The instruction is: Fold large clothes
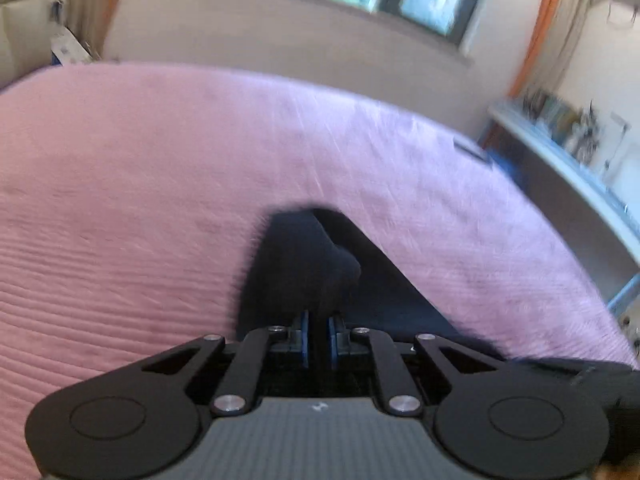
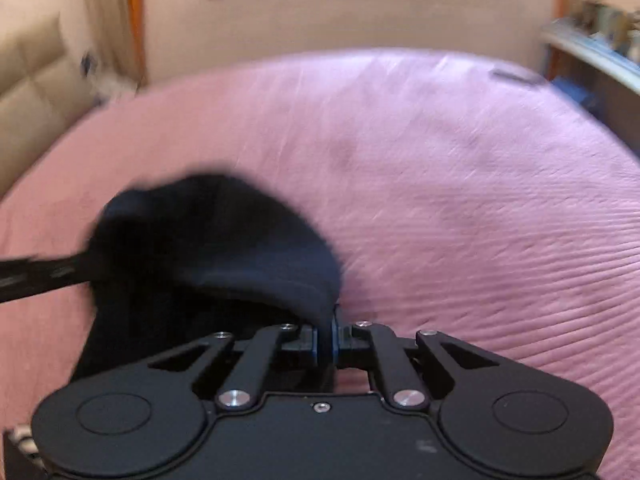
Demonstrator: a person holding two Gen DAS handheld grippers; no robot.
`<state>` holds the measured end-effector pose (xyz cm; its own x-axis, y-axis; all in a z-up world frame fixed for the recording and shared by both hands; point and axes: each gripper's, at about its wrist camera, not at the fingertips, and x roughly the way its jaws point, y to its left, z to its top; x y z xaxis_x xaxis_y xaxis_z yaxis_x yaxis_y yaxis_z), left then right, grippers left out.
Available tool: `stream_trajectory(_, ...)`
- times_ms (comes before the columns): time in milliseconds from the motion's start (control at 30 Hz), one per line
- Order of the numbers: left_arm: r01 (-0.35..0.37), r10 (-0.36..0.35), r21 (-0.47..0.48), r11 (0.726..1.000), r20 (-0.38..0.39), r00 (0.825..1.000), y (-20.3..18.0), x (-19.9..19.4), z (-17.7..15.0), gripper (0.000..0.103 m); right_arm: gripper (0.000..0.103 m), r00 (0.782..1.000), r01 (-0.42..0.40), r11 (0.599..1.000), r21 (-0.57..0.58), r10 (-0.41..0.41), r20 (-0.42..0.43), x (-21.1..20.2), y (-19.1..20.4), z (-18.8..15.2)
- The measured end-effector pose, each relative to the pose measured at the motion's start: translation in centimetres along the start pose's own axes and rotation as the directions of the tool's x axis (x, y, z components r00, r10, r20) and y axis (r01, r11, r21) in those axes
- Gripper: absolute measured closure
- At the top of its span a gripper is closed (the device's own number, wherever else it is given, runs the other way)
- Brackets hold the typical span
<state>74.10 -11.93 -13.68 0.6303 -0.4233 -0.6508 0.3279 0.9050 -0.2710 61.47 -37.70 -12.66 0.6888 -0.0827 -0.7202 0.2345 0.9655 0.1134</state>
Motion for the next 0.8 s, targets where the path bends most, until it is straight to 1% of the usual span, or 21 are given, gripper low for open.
stream_trajectory(33, -0.008, 0.008, -0.023, 1.000, 0.018, 1.000, 1.4, -1.4, 0.2, 0.093, 0.096, 1.000, 0.012, 0.999, 0.044, -0.013, 0.022, -1.2, -1.1, -0.1)
stream_trajectory(67, -0.018, 0.019, -0.058, 0.998, 0.018, 1.000, 3.1, -2.6, 0.3, 0.095, 0.096, 0.999, 0.016, 0.996, 0.086, -0.019, 0.033, -2.2, -2.2, -0.4)
stream_trajectory(133, -0.077, 0.073, -0.120, 0.990, -0.041, 0.997, 6.4, -3.4, 0.0, 0.096, 0.095, 0.999, 0.030, 0.984, 0.174, -0.035, 0.027, -3.2, -4.1, -1.5)
stream_trajectory(167, -0.113, 0.102, -0.136, 0.984, -0.086, 0.991, 7.9, -3.0, -0.6, 0.096, 0.092, 0.999, 0.038, 0.975, 0.218, -0.040, 0.005, -3.2, -5.0, -2.3)
stream_trajectory(200, -0.122, 0.102, -0.151, 0.981, -0.138, 0.985, 9.1, -2.3, -1.5, 0.096, 0.069, 0.999, 0.048, 0.970, 0.237, -0.040, -0.036, -2.4, -5.5, -3.1)
stream_trajectory(233, -0.129, 0.098, -0.148, 0.981, -0.197, 0.975, 10.1, -1.0, -2.6, 0.095, 0.059, 0.994, 0.073, 0.973, 0.221, -0.052, -0.097, -1.1, -5.6, -3.8)
stream_trajectory(267, -0.155, 0.120, -0.126, 0.980, -0.248, 0.961, 10.7, 0.1, -3.5, 0.093, 0.059, 0.985, 0.104, 0.977, 0.185, -0.075, -0.157, 0.2, -5.6, -4.5)
stream_trajectory(300, -0.169, 0.128, -0.111, 0.979, -0.308, 0.943, 11.2, 1.0, -4.5, 0.090, 0.063, 0.978, 0.104, 0.980, 0.170, -0.070, -0.198, 1.0, -5.8, -5.3)
stream_trajectory(333, -0.151, 0.103, -0.111, 0.982, -0.356, 0.929, 11.6, 1.3, -5.5, 0.090, 0.063, 0.976, 0.084, 0.980, 0.179, -0.045, -0.211, 1.0, -6.1, -5.6)
stream_trajectory(367, -0.137, 0.096, -0.094, 0.986, -0.351, 0.931, 11.6, 0.6, -5.9, 0.090, 0.063, 0.977, 0.057, 0.982, 0.178, -0.019, -0.210, 0.4, -6.4, -5.5)
stream_trajectory(400, -0.132, 0.105, -0.055, 0.990, -0.349, 0.931, 11.5, -0.4, -6.2, 0.088, 0.063, 0.980, 0.036, 0.987, 0.158, -0.004, -0.199, -0.5, -6.5, -5.4)
stream_trajectory(433, -0.139, 0.122, -0.022, 0.990, -0.354, 0.927, 11.6, -1.6, -6.6, 0.088, 0.055, 0.982, 0.010, 0.991, 0.133, 0.015, -0.186, -1.4, -6.6, -5.2)
stream_trajectory(500, -0.128, 0.124, 0.014, 0.992, -0.371, 0.920, 12.3, -3.6, -6.9, 0.084, 0.053, 0.985, -0.036, 0.994, 0.105, 0.053, -0.164, -3.6, -7.1, -4.6)
stream_trajectory(533, -0.116, 0.115, 0.019, 0.993, -0.367, 0.923, 12.6, -4.6, -6.8, 0.084, 0.053, 0.985, -0.056, 0.994, 0.099, 0.071, -0.155, -4.3, -7.1, -4.3)
stream_trajectory(567, -0.103, 0.103, 0.019, 0.995, -0.351, 0.931, 12.8, -5.3, -6.5, 0.084, 0.053, 0.987, -0.067, 0.993, 0.096, 0.080, -0.140, -4.8, -7.1, -3.5)
stream_trajectory(633, -0.053, 0.049, -0.007, 0.999, -0.290, 0.956, 12.4, -6.1, -4.9, 0.083, 0.053, 0.992, -0.069, 0.996, 0.059, 0.075, -0.105, -4.6, -6.4, -2.0)
stream_trajectory(667, -0.022, 0.014, -0.029, 0.999, -0.257, 0.966, 12.2, -6.0, -3.8, 0.080, 0.053, 0.994, -0.071, 0.997, 0.035, 0.073, -0.084, -4.1, -5.8, -1.0)
stream_trajectory(700, 0.003, -0.013, -0.047, 0.999, -0.227, 0.974, 11.8, -5.6, -2.8, 0.076, 0.053, 0.995, -0.073, 0.997, 0.005, 0.073, -0.067, -3.3, -4.9, 0.0)
stream_trajectory(733, 0.019, -0.030, -0.052, 0.998, -0.205, 0.978, 11.3, -5.0, -1.9, 0.074, 0.053, 0.995, -0.081, 0.997, -0.018, 0.080, -0.058, -2.4, -4.3, 0.9)
stream_trajectory(767, 0.031, -0.039, -0.044, 0.999, -0.185, 0.982, 10.6, -4.0, -1.0, 0.073, 0.053, 0.993, -0.105, 0.994, -0.033, 0.102, -0.060, -0.9, -3.7, 1.8)
stream_trajectory(800, 0.043, -0.047, -0.027, 0.999, -0.174, 0.984, 9.9, -2.9, -0.2, 0.073, 0.053, 0.988, -0.132, 0.991, -0.030, 0.130, -0.082, 0.7, -3.4, 2.5)
